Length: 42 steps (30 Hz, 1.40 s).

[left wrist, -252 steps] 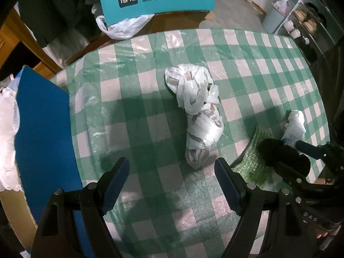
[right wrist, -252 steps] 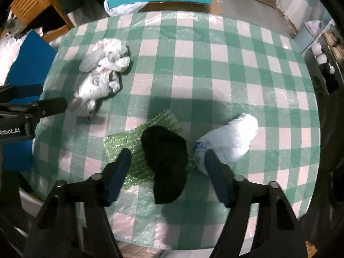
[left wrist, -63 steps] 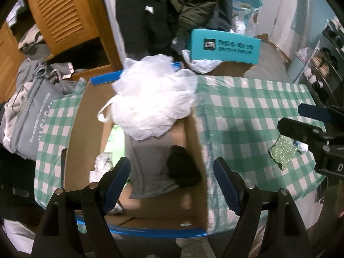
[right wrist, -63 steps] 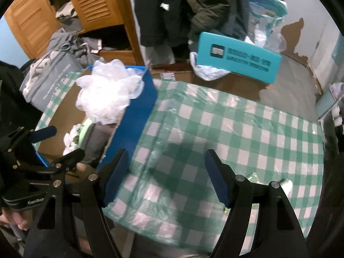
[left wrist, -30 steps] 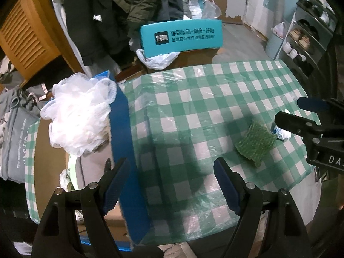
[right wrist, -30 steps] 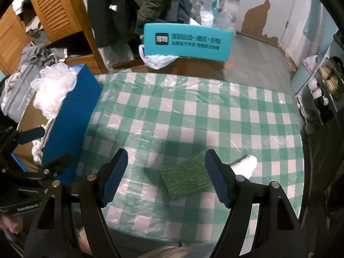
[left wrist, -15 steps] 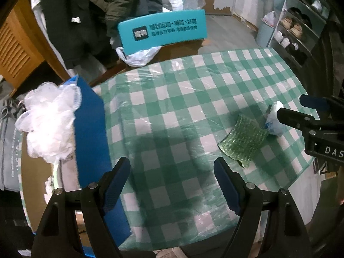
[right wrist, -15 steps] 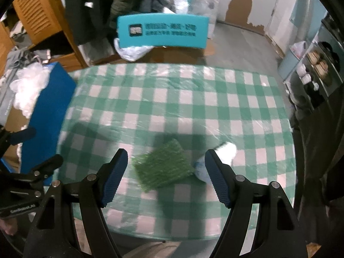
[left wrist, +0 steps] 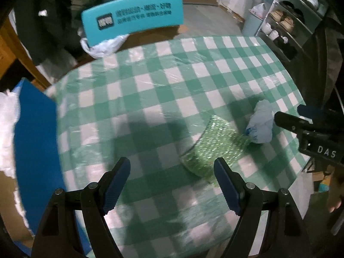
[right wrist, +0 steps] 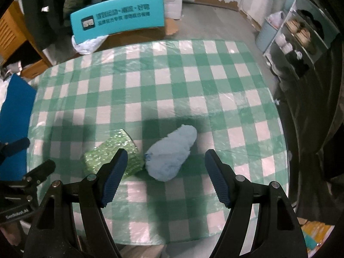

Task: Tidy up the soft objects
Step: 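Grasp the green glittery sponge with the left tool while the right tool grasps the light blue cloth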

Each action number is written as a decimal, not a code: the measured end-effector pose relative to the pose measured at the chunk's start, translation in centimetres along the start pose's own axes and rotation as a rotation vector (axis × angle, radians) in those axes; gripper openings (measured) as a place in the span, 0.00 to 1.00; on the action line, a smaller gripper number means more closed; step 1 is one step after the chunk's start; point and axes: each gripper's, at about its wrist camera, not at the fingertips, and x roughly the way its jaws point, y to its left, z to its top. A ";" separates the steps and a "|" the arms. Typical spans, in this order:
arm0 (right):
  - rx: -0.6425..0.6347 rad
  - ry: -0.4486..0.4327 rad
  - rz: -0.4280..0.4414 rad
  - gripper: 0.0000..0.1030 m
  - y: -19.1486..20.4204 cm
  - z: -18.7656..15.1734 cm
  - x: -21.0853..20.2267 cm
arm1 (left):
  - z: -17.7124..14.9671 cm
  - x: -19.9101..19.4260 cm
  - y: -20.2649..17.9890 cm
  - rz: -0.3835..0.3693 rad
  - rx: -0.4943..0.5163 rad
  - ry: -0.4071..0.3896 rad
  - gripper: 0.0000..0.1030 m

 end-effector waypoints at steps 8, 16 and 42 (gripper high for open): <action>0.008 0.051 0.008 0.71 0.0 -0.1 2.9 | 0.1 2.5 -1.1 0.011 0.021 0.027 0.79; 0.014 0.080 -0.027 0.71 0.0 -0.4 5.8 | 0.0 3.8 -2.3 0.000 0.061 0.054 0.79; 0.041 0.084 0.045 0.39 -1.8 -1.7 4.6 | -0.4 7.9 -5.1 -0.040 0.108 0.123 0.84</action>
